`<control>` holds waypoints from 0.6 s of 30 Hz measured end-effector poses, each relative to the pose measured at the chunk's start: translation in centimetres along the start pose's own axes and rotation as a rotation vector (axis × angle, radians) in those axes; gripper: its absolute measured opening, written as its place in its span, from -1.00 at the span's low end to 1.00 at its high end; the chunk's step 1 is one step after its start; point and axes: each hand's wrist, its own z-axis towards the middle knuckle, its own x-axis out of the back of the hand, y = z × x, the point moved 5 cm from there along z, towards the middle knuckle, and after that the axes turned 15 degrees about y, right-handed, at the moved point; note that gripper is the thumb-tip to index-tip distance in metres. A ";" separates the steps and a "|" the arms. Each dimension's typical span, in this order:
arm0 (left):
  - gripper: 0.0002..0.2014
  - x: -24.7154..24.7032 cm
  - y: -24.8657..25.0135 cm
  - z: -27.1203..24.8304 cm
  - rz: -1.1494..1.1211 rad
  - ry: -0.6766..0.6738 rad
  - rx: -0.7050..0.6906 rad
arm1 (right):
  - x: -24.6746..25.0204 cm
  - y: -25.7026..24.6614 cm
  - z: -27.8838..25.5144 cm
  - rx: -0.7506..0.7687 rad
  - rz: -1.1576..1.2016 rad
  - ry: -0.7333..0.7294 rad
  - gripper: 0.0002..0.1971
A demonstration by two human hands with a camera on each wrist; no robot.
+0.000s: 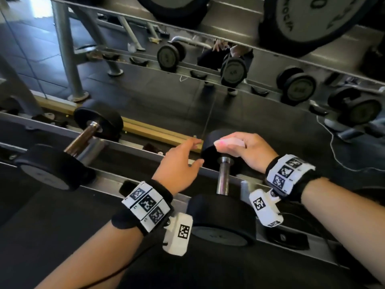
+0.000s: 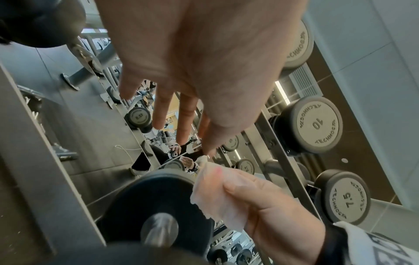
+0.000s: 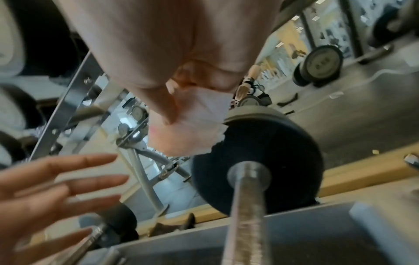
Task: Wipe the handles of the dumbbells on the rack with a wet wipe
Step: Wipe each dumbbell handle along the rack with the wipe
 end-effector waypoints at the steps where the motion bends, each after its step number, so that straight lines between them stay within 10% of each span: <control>1: -0.43 -0.6 0.2 -0.5 -0.014 -0.016 0.013 | 0.3 0.8 -0.2 0.030 -0.078 0.006 -0.69; 7: 0.12 -5.0 -0.1 -4.3 -0.069 -0.230 0.219 | -0.5 2.7 -0.5 0.271 -0.167 -0.017 -0.75; 12: 0.21 -6.0 -1.1 -4.6 -0.024 -0.290 0.315 | -3.0 4.7 -0.4 0.534 -0.455 -0.294 -0.61; 18: 0.17 -5.8 -1.1 -5.3 -0.070 -0.262 0.374 | -2.9 7.3 -0.7 0.512 -0.462 -0.390 -0.65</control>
